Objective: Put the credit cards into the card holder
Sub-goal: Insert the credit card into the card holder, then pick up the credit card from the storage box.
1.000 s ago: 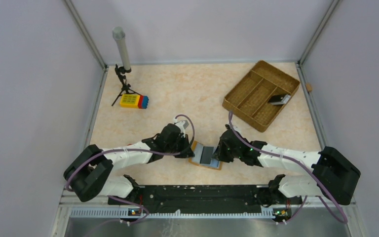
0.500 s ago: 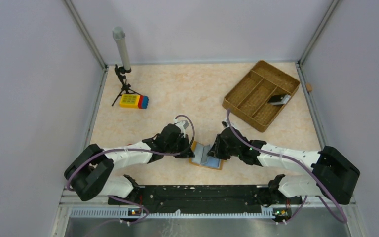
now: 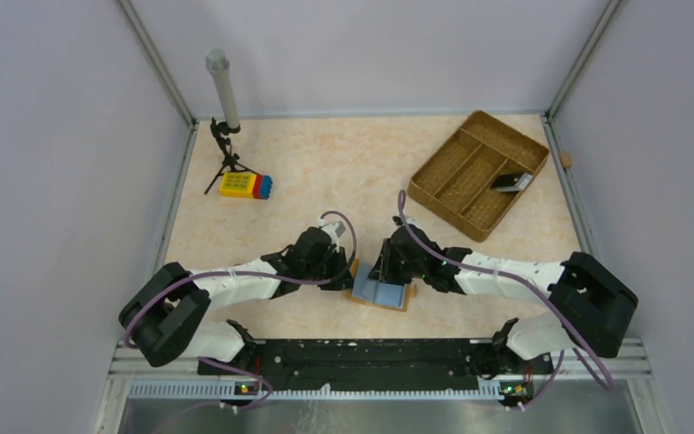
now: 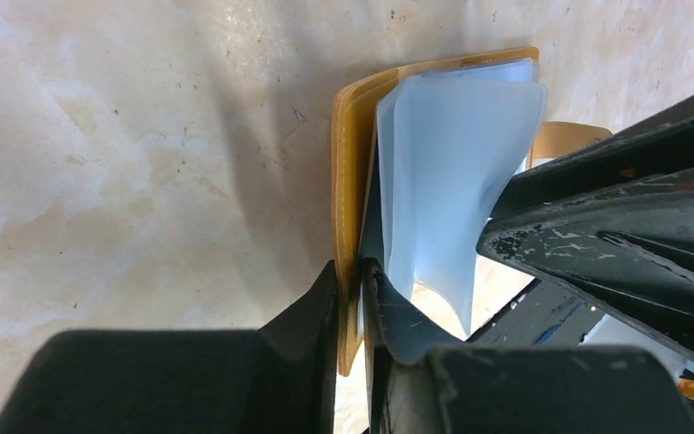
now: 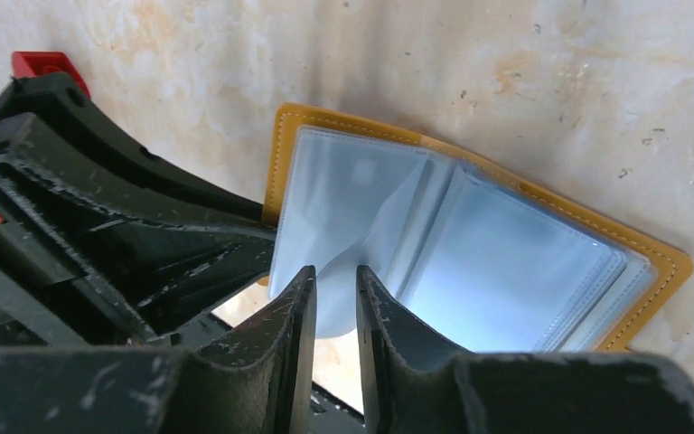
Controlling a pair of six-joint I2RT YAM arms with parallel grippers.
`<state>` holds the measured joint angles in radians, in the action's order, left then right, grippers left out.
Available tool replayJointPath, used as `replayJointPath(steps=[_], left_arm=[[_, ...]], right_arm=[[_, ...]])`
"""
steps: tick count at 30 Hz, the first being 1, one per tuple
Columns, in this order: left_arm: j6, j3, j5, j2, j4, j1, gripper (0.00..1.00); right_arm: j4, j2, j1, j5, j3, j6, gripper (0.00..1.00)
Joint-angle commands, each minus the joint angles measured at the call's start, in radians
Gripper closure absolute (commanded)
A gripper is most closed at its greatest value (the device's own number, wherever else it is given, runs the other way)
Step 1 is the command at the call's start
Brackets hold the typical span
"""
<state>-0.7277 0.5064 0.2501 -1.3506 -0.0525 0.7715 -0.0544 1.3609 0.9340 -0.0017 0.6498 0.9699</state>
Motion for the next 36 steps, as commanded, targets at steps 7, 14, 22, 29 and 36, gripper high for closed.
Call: replayJointPath(steps=[7,14,22,29,36], left_arm=[[0.022,-0.017,-0.027,0.065,0.017,-0.049,0.73],[0.068,-0.015,-0.033,0.162,0.124,-0.132,0.34],[0.156,0.103,-0.024,0.250,0.330,-0.220,0.03],[0.292,0.331,-0.017,0.272,0.552,-0.340,0.01],[0.449,0.554,-0.103,0.249,0.701,-0.392,0.01]], right_arm=[[-0.188,0.007,0.013,0.148,0.052,0.014,0.68],[-0.378,-0.072,0.009,0.274,0.065,0.023,0.56],[-0.508,-0.193,-0.131,0.269,0.118,-0.140,0.36],[-0.645,-0.201,-0.381,0.303,0.283,-0.362,0.19],[-0.612,-0.116,-0.712,0.298,0.394,-0.506,0.18]])
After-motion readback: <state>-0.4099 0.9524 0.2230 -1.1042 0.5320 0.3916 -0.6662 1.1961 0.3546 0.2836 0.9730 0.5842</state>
